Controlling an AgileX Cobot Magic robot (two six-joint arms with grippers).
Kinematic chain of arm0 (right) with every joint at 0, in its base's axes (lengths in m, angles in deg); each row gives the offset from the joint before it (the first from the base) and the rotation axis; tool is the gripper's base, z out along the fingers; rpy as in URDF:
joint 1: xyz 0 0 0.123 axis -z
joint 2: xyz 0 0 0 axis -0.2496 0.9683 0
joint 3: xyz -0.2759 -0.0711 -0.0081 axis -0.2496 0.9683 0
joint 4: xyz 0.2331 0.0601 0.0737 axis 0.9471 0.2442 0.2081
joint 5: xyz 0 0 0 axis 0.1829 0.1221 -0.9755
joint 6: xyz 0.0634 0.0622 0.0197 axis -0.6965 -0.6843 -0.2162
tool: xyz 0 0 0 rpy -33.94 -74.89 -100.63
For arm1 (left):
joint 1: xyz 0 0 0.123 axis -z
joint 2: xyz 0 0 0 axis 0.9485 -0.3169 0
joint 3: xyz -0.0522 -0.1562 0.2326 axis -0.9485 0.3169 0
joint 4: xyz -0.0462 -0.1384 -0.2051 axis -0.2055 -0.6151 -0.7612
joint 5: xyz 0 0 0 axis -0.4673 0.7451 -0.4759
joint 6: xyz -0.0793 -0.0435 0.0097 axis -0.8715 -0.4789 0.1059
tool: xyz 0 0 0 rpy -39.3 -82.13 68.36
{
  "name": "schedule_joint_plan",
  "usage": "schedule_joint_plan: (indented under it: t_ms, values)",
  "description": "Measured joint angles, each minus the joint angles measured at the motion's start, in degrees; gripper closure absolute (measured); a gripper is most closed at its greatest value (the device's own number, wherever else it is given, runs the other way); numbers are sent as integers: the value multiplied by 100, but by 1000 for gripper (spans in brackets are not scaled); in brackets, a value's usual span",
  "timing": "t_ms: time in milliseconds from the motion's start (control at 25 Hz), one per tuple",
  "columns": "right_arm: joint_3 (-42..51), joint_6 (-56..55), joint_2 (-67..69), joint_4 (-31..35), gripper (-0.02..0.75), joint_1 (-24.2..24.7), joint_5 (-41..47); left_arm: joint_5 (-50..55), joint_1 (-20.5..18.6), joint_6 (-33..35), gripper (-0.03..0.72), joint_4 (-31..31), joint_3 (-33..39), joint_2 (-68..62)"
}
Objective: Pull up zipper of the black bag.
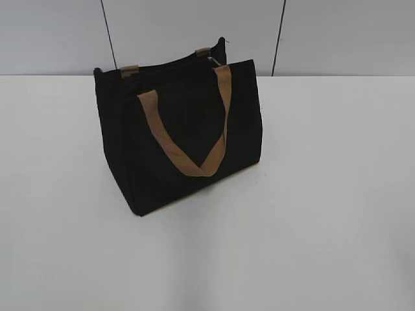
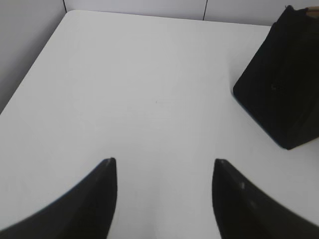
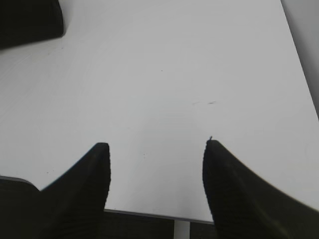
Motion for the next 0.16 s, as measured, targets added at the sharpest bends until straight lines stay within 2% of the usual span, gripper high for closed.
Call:
schedule_joint_plan:
  t_ms: [160]
  values:
    - [0, 0, 0, 5, 288, 0, 0, 0, -4, 0, 241, 0, 0, 0]
